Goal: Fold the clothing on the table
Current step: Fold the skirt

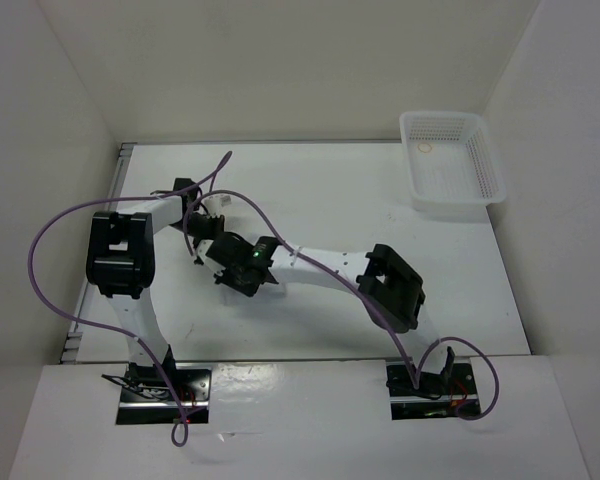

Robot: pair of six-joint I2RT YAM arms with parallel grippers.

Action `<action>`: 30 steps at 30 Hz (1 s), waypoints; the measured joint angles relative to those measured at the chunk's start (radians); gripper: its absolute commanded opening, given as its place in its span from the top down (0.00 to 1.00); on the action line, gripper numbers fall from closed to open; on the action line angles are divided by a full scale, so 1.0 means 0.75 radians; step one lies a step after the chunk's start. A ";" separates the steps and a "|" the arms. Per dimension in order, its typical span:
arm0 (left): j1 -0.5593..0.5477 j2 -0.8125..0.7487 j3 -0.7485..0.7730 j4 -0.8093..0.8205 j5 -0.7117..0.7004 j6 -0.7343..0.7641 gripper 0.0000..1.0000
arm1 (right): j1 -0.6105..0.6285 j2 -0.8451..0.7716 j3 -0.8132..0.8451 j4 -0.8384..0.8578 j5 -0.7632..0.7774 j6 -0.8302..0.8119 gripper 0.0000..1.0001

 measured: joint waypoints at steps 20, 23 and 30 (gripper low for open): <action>0.005 -0.001 0.002 -0.003 0.004 0.004 0.81 | 0.001 -0.007 0.000 0.000 -0.084 0.002 0.22; 0.018 -0.023 0.001 -0.007 0.009 0.004 0.44 | -0.004 -0.094 -0.004 0.001 -0.057 0.000 0.19; 0.194 -0.251 -0.004 -0.023 0.001 0.013 0.00 | -0.109 -0.457 -0.127 0.035 0.048 -0.016 0.16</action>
